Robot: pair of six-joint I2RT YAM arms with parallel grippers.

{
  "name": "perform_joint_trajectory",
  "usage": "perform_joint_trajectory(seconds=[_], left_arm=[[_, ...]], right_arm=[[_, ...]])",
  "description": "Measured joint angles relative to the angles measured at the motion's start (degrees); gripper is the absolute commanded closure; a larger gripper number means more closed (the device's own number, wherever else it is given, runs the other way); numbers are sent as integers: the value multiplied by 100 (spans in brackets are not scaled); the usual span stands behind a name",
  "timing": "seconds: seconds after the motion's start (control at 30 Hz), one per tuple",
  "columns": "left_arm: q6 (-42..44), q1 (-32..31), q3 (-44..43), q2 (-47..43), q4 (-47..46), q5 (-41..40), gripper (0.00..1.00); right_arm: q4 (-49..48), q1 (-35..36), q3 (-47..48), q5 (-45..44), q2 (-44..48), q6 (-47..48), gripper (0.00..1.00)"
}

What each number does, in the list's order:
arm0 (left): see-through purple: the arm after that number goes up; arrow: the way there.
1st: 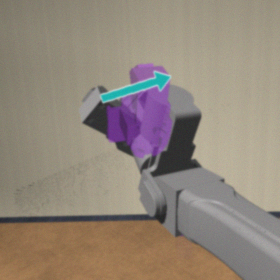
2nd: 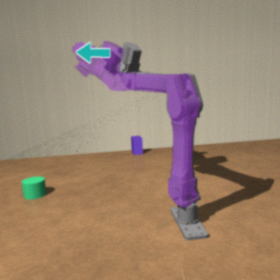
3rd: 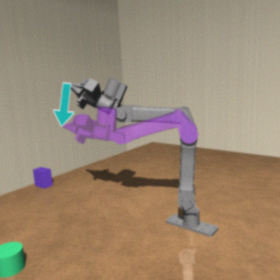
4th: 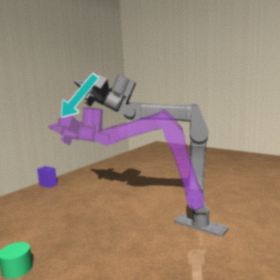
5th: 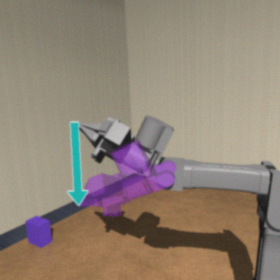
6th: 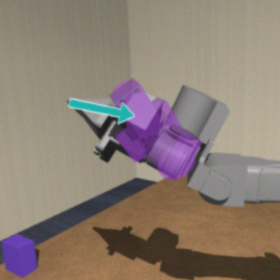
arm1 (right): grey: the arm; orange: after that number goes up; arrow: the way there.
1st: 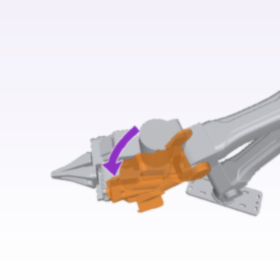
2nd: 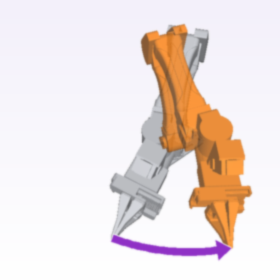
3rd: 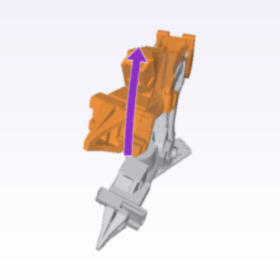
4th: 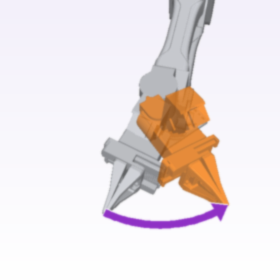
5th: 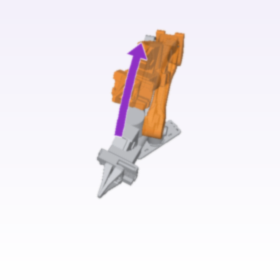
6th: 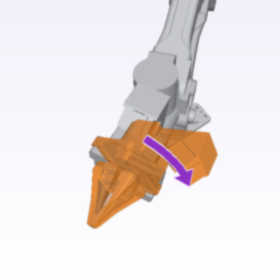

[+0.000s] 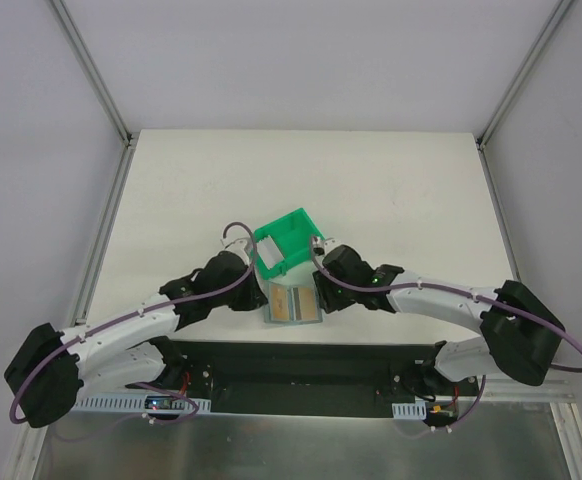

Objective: Put the credit cards into the card holder
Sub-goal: Close the card holder at the center of the board.

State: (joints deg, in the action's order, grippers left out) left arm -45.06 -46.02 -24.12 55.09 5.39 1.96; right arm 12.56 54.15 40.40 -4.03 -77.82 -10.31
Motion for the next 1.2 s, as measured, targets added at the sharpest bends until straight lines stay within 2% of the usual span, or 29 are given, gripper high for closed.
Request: perform_joint_trajectory(seconds=[0.23, 0.33, 0.43, 0.6, 0.9, 1.2], left_arm=[[960, 0, -1034, 579, 796, 103, 100], [1397, 0, -1283, 793, 1200, 105, 100], [1862, 0, -1504, 966, 1585, 107, 100], [2367, 0, -1591, 992, 1902, 107, 100], [2509, 0, -1591, 977, 2085, 103, 100], [2507, 0, -1591, 977, 2100, 63, 100]], right_arm=[[-678, -7, -376, 494, -98, 1054, 47], [-1554, -7, -892, 774, 70, 1580, 44], [-2109, -42, -1305, 997, 269, 2006, 44], [-2677, -247, -1462, 1464, 151, 2623, 44], [-3585, -273, -1635, 2251, -26, 3101, 45], [-3807, -92, -1696, 2531, -2, 3250, 47]])
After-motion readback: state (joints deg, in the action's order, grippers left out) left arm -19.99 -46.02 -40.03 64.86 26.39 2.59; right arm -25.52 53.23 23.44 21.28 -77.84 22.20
